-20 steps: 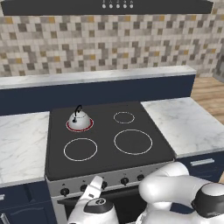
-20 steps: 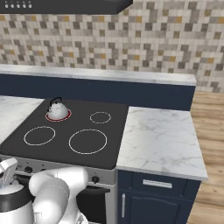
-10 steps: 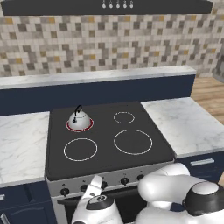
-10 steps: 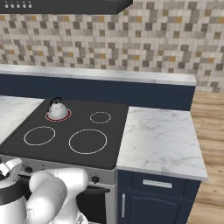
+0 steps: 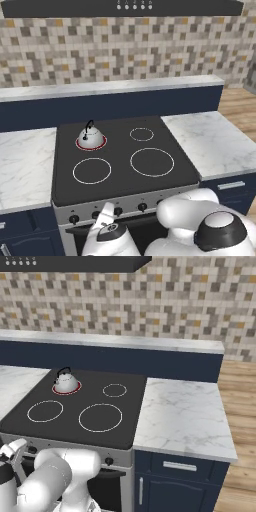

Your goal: The kettle is done boiling. Turn off the stove, then wait for 300 timesteps before moving the kettle to the dining table.

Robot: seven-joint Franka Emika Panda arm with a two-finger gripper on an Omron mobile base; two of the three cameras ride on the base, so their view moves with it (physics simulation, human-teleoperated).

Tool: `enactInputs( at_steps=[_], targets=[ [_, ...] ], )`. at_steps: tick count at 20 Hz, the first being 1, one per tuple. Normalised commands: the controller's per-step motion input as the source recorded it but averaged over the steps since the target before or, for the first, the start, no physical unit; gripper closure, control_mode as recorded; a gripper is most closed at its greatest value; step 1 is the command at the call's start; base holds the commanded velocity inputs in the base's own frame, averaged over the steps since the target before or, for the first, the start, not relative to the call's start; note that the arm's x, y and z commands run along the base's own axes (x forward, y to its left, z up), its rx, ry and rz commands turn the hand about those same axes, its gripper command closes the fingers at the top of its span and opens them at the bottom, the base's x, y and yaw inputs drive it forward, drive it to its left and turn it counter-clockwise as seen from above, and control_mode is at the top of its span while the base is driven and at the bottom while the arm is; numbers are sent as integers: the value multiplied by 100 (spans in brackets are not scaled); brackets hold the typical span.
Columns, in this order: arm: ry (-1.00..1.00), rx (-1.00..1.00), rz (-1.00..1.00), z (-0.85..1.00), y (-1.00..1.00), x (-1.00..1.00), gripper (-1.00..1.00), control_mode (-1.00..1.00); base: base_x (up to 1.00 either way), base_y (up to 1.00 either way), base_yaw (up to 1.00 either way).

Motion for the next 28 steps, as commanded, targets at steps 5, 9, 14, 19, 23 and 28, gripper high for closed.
enactInputs(
  at_steps=[5, 9, 14, 19, 23, 28],
  targets=[
    [0, 0, 0, -15, 13, 11, -100, -100, 0, 0, 0],
    [0, 0, 0, -13, 1, 22, -100, -100, 0, 0, 0],
    [0, 0, 0, -20, 2, 17, -100, -100, 0, 0, 0],
    [0, 0, 0, -22, 8, 15, -100, -100, 0, 0, 0],
    [0, 0, 0, -21, 14, 16, -100, -100, 0, 0, 0],
    [0, 0, 0, -20, 13, 15, -100, -100, 0, 0, 0]
  ],
)
